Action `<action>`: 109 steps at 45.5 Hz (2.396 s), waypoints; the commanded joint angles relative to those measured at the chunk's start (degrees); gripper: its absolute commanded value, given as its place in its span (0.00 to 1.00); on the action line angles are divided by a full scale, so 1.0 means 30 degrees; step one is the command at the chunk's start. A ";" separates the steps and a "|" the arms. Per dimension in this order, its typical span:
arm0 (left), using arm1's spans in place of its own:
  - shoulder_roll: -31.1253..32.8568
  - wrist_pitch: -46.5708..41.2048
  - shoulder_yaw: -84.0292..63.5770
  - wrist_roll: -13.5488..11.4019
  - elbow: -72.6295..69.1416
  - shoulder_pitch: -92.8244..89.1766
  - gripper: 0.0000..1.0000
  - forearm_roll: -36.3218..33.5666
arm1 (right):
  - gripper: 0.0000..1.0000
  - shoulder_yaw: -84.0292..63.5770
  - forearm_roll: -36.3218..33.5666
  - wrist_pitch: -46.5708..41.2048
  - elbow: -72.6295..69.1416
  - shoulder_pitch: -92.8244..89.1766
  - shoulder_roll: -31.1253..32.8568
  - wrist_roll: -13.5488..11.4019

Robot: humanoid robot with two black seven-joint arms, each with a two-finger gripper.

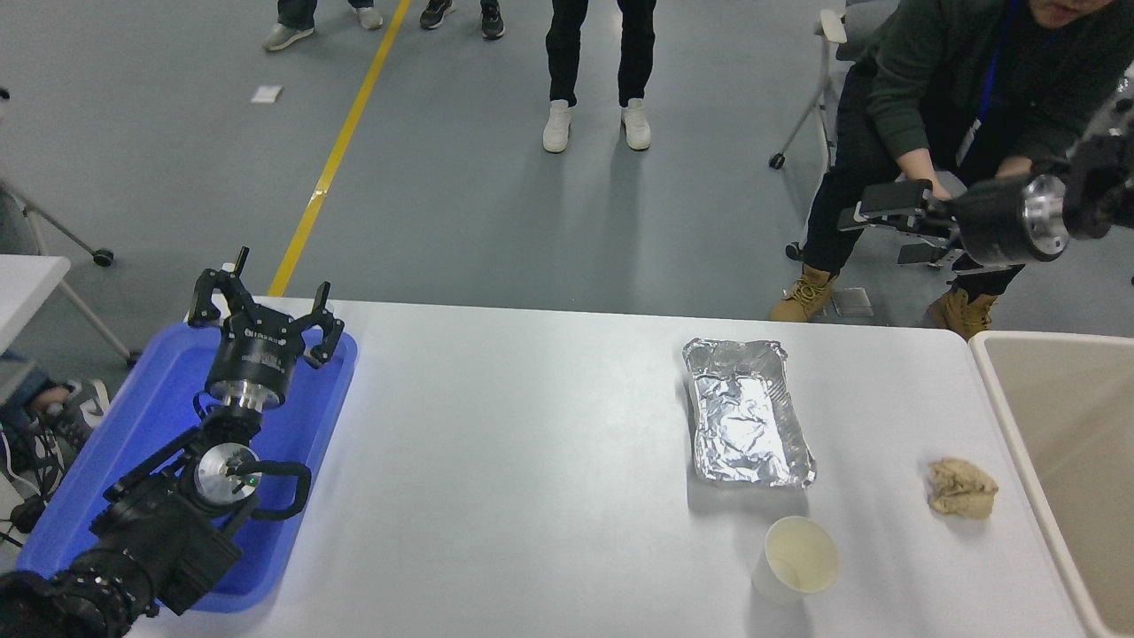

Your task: Pick up paper cup place in dustbin

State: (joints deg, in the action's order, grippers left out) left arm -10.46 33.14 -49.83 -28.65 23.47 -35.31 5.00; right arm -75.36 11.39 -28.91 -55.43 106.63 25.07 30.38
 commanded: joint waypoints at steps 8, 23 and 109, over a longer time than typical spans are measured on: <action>0.0000 -0.0001 0.0000 0.0000 0.0000 -0.0008 1.00 0.0002 | 1.00 -0.2186 0.2355 -0.3840 -0.4666 0.4124 -0.1502 -0.0692; 0.0000 -0.0031 0.0000 0.0000 0.0000 -0.0007 1.00 0.0002 | 1.00 -0.2274 0.2356 -0.4193 -0.7656 0.5385 -0.1415 -0.3653; 0.0000 -0.0001 0.0000 0.0000 0.0000 0.0022 1.00 0.0002 | 0.98 0.1037 0.3030 0.6295 -0.6955 -0.6860 -0.3202 -0.3506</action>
State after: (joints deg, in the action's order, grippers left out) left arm -10.46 33.13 -49.83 -28.65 23.47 -35.24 5.02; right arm -72.24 20.81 -12.77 -77.76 88.19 15.57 19.95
